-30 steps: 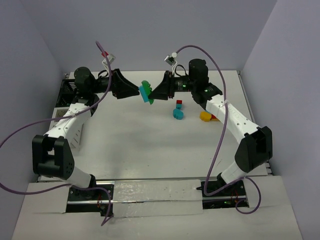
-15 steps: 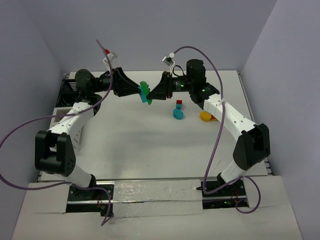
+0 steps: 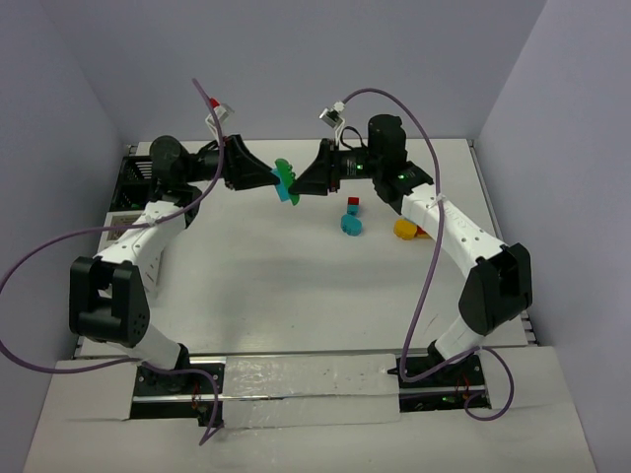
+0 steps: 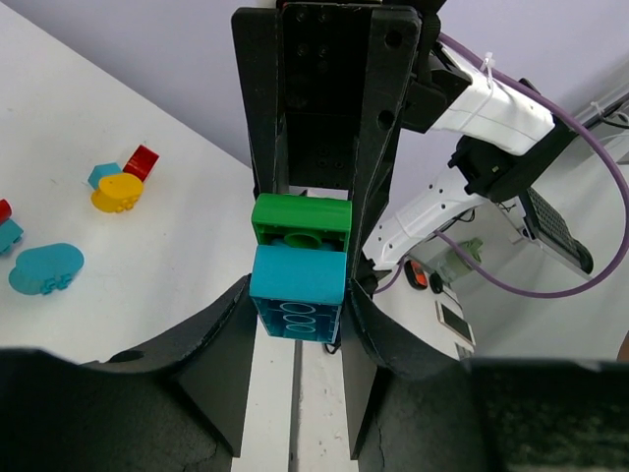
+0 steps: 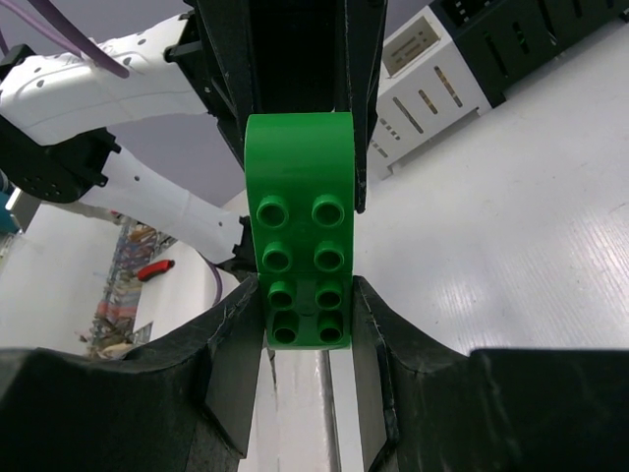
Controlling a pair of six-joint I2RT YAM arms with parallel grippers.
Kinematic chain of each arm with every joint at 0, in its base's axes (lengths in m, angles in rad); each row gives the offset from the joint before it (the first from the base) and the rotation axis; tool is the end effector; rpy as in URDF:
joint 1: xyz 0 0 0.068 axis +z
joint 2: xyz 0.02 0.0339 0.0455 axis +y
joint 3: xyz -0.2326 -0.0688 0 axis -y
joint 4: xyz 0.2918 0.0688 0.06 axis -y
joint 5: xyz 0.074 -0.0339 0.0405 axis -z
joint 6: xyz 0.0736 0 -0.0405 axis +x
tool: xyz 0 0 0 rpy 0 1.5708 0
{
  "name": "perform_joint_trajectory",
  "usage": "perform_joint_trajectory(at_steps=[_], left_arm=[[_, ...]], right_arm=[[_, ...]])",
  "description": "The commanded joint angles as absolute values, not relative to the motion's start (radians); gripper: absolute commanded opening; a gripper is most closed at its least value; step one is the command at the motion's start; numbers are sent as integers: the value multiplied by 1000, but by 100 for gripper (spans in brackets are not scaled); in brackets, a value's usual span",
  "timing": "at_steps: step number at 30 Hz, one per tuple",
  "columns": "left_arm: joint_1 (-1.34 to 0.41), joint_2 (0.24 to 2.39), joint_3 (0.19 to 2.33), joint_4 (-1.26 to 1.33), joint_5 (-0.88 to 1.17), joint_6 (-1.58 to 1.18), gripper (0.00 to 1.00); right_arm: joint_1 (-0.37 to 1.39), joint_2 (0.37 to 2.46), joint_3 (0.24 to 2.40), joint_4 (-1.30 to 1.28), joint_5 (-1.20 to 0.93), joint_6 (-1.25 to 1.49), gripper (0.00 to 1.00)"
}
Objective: Sort the legos into containers by color
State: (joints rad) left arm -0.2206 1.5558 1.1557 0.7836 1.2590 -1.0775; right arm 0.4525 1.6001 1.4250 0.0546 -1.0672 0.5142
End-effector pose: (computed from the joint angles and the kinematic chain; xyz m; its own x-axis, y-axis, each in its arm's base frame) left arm 0.3732 -0.1555 0.3238 -0.6448 -0.1323 -0.7528 0.7612 -0.0218 -0.6482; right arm 0.3615 0.2474 0.3411 -0.5825 -0.0193 -0.8126 -0.8114 0.0727 0.5799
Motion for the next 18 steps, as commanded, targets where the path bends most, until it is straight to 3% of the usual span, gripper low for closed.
perform_joint_trajectory(at_steps=[1, 9, 18], left_arm=[[-204, 1523, 1169, 646, 1296, -923, 0], [-161, 1473, 1212, 23, 1285, -413, 0], [-179, 1491, 1235, -49, 1277, -348, 0]], right_arm=[[400, 1595, 1460, 60, -1048, 486, 0], [353, 1550, 1463, -28, -1049, 411, 0], [386, 1566, 1463, -35, -999, 384, 0]])
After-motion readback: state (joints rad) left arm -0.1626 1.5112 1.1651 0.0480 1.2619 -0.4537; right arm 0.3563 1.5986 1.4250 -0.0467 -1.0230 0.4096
